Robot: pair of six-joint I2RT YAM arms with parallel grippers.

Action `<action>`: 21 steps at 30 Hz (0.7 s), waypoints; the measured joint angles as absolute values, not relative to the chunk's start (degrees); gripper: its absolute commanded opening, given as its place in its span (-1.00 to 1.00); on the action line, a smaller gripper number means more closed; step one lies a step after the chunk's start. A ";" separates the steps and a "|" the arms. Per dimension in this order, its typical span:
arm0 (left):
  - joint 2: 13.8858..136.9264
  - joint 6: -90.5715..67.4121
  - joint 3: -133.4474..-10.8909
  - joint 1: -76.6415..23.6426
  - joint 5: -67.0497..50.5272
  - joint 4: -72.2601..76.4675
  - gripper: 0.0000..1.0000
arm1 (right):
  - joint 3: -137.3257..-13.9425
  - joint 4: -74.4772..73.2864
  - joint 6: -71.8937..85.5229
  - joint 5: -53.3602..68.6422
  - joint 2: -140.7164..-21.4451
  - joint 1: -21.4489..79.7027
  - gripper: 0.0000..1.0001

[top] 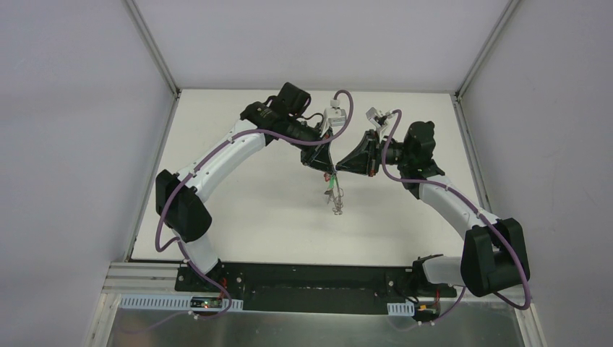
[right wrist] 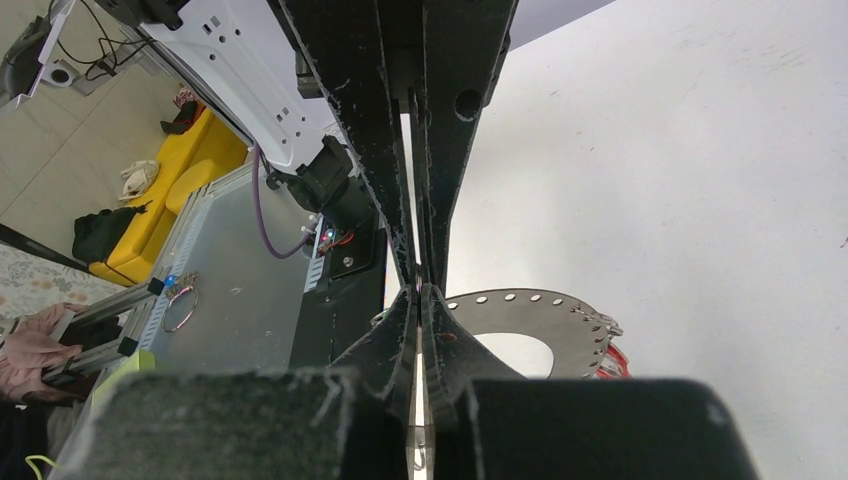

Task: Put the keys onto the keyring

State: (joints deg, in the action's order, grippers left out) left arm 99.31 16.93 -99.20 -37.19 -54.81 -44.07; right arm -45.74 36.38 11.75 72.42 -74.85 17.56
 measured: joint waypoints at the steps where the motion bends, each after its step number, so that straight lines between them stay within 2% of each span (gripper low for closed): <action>1: 99.31 16.91 -99.20 -37.19 -54.81 -44.07 -0.96 | -45.74 36.34 11.73 72.42 -74.85 17.56 -1.00; 10: 99.31 15.88 -99.22 -37.17 -54.35 -44.10 -0.87 | -45.74 35.75 11.66 72.47 -74.85 17.54 -1.00; 18: 99.31 15.49 -99.39 -36.60 -53.39 -46.28 -0.92 | -45.69 34.54 11.46 72.95 -74.85 16.69 -1.00; 21: 99.31 14.96 -99.42 -36.25 -53.39 -46.59 -0.89 | -45.67 34.17 11.44 72.97 -74.85 16.49 -1.00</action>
State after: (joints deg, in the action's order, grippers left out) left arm 99.31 14.96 -99.42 -36.25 -53.39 -46.59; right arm -45.67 34.17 11.44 72.97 -74.85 16.49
